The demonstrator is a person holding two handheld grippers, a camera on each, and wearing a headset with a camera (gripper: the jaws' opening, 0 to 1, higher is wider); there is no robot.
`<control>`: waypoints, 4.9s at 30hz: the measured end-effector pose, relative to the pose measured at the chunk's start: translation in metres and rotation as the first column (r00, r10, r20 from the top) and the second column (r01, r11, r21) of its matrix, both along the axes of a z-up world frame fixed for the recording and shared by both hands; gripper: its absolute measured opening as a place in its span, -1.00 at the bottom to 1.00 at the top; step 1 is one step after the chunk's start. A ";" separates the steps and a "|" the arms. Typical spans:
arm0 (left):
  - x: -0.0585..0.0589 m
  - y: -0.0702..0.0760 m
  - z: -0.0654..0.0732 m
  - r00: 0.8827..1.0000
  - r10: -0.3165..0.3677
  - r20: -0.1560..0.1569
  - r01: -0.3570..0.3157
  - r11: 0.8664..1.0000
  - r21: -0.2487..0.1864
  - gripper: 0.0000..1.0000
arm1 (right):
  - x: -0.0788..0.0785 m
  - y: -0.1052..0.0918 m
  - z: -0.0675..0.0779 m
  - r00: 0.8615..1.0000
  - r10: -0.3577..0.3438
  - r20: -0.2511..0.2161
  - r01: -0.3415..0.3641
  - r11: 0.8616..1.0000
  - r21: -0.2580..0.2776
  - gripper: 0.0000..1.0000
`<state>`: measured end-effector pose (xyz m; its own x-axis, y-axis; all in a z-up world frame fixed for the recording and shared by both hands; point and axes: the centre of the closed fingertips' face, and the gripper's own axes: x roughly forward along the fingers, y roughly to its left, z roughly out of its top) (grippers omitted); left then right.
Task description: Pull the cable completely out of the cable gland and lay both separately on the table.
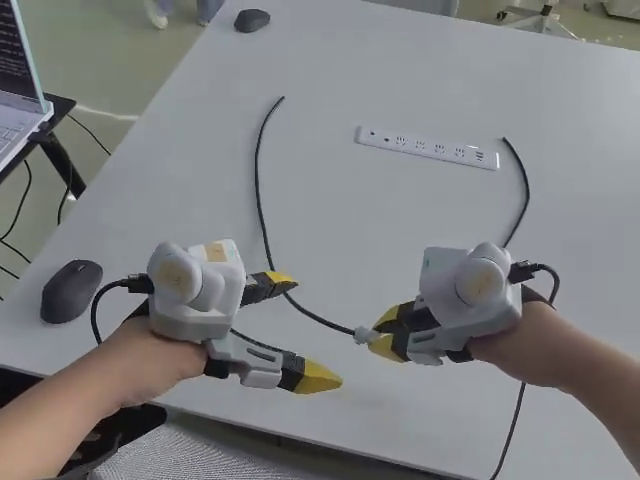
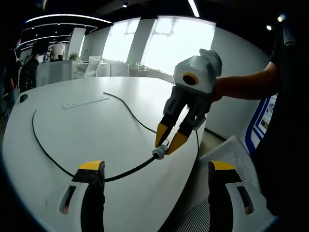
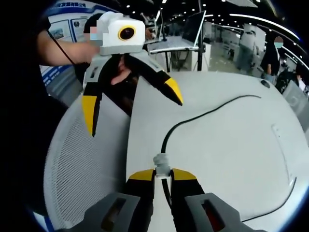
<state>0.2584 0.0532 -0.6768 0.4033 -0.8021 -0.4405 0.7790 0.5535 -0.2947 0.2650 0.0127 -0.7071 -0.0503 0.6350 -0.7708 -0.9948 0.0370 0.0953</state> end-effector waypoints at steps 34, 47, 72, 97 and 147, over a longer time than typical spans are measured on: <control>0.002 -0.052 0.017 0.987 -0.159 0.025 0.160 0.984 -0.075 -0.07 | -0.007 -0.004 0.046 0.987 0.123 0.100 -0.125 0.992 0.010 -0.88; 0.005 -0.053 0.017 0.985 -0.170 0.040 0.172 0.983 -0.070 -0.41 | -0.008 -0.006 0.049 0.987 0.124 0.104 -0.127 0.992 0.020 -0.88; -0.001 -0.057 0.031 0.972 -0.216 0.096 0.226 0.968 -0.107 -0.68 | -0.011 -0.011 0.058 0.987 0.135 0.084 -0.144 0.984 0.102 -0.88; -0.005 -0.055 0.047 0.970 -0.223 0.098 0.234 0.965 -0.120 -0.72 | -0.018 -0.007 0.073 0.992 0.120 0.043 -0.126 0.969 0.213 -0.83; -0.005 -0.058 0.055 0.934 -0.313 0.171 0.324 0.945 -0.041 -0.71 | -0.015 -0.007 0.081 0.724 0.123 -0.678 0.191 0.910 0.369 -0.85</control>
